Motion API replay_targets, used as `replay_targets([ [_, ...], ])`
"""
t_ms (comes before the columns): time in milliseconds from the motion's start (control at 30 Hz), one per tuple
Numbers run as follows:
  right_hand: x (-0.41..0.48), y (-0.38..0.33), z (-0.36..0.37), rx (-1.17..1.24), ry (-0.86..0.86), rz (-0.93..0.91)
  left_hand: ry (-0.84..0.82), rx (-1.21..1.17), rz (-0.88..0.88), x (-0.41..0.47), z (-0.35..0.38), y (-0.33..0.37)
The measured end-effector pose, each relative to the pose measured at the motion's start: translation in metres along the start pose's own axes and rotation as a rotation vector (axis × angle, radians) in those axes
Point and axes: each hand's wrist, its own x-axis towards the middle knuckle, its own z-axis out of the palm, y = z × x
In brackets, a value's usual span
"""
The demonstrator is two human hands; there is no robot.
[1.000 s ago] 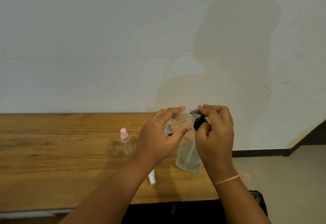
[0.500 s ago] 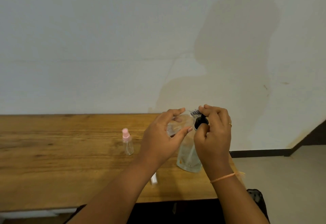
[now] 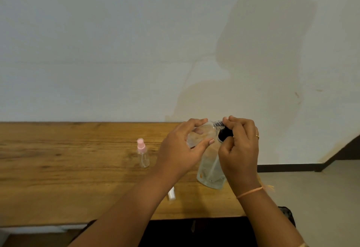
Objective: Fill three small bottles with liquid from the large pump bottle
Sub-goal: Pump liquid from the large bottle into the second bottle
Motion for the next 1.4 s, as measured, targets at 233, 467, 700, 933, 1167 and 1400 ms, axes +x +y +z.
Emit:
replay_targets([
  [233,0.001,-0.017,-0.005,0.036,0.036,0.051,0.055,0.014,0.093,-0.004,-0.002,0.005],
  [467,0.007,-0.013,-0.003,0.063,0.048,0.056,0.071,0.074,0.107,-0.002,-0.004,0.010],
  [700,0.006,0.004,0.001,0.087,0.010,0.025,0.009,0.066,0.023,-0.003,-0.002,0.008],
  [933,0.005,-0.011,-0.003,0.137,0.054,0.061,0.045,-0.009,0.092,-0.001,-0.003,0.004],
  [1167,0.008,-0.006,0.001,0.143,0.062,0.072,0.041,-0.022,0.074,0.001,-0.002,0.002],
  [1400,0.005,0.002,-0.001,0.141,0.032,0.043,0.030,-0.028,0.045,-0.004,0.002,0.001],
])
